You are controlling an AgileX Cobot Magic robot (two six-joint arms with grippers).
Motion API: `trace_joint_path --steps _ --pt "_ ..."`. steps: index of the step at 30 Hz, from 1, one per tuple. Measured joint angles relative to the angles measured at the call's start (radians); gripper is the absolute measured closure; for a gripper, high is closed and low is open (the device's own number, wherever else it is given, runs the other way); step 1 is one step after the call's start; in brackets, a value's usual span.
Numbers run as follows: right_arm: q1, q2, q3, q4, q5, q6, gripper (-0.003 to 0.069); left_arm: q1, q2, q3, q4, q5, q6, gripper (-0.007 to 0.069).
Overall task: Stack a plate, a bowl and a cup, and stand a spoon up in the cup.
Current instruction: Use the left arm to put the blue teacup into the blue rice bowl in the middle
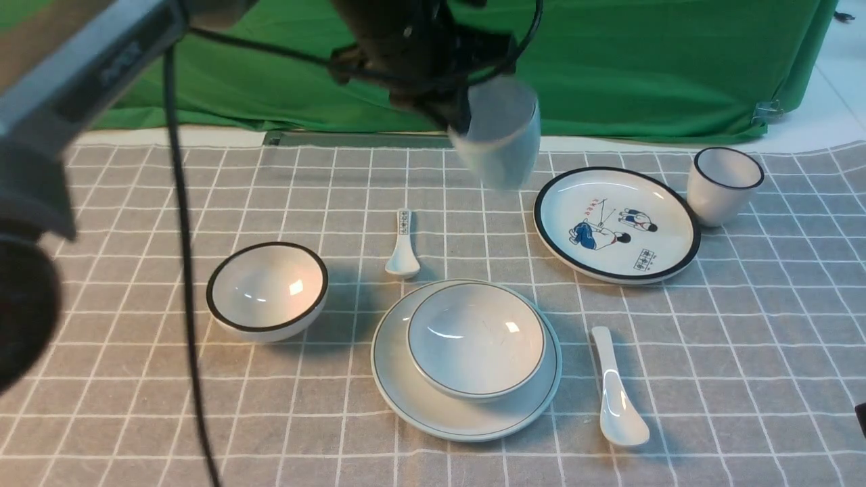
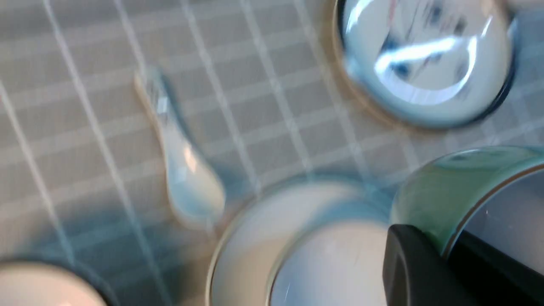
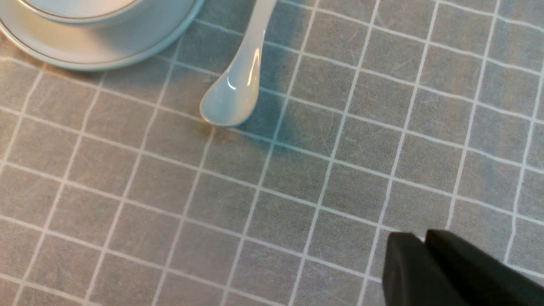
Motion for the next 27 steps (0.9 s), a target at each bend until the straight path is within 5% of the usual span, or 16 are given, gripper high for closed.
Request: trace_joint_path --steps 6,18,22,27 --pt "0.000 0.000 0.000 0.000 -0.016 0.000 0.0571 -0.039 -0.010 0.270 0.022 -0.055 0.001 0.0600" --pt "0.000 0.000 0.000 0.000 -0.030 0.001 0.0569 -0.047 0.035 0.296 0.034 -0.131 -0.006 0.0586" --pt "0.000 0.000 0.000 0.000 -0.044 0.001 0.0569 -0.047 0.035 0.296 0.026 -0.107 -0.002 0.0516" --pt "-0.009 0.066 -0.041 0.000 -0.033 0.023 0.0569 -0.047 0.034 0.272 0.026 -0.073 0.013 0.0330"
